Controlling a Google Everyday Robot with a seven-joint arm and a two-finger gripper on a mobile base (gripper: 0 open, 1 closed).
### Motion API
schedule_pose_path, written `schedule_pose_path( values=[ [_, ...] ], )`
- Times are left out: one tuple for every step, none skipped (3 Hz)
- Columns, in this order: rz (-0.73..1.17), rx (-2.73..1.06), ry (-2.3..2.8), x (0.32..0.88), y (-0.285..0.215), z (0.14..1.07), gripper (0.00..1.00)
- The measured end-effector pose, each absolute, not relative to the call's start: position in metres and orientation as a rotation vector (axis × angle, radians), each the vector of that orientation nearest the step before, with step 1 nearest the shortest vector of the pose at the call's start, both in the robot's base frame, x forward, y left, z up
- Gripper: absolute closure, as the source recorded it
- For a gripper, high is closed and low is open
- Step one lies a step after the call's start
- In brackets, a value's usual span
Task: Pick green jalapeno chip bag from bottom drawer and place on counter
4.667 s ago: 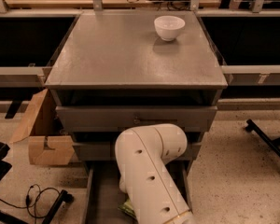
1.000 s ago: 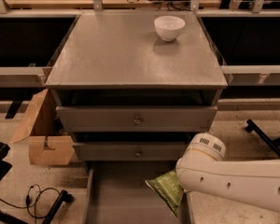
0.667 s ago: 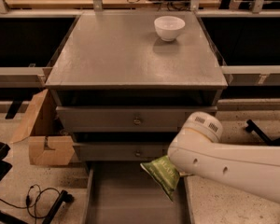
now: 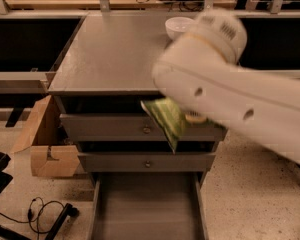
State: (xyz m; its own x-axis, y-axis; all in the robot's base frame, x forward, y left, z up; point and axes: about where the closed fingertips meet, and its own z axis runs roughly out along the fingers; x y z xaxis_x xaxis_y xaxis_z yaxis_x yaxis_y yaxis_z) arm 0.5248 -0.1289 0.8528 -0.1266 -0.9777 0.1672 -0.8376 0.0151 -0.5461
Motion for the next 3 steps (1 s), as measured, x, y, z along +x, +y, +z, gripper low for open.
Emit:
schedule_pose_path(
  values=[
    [-0.918, -1.752, 1.997, 0.547, -0.124, 0.942, 1.00],
    [-0.981, -1.648, 1.934, 0.580, -0.136, 1.002, 1.00],
    [-0.952, -1.563, 1.828, 0.624, -0.146, 1.025, 1.00]
  ],
)
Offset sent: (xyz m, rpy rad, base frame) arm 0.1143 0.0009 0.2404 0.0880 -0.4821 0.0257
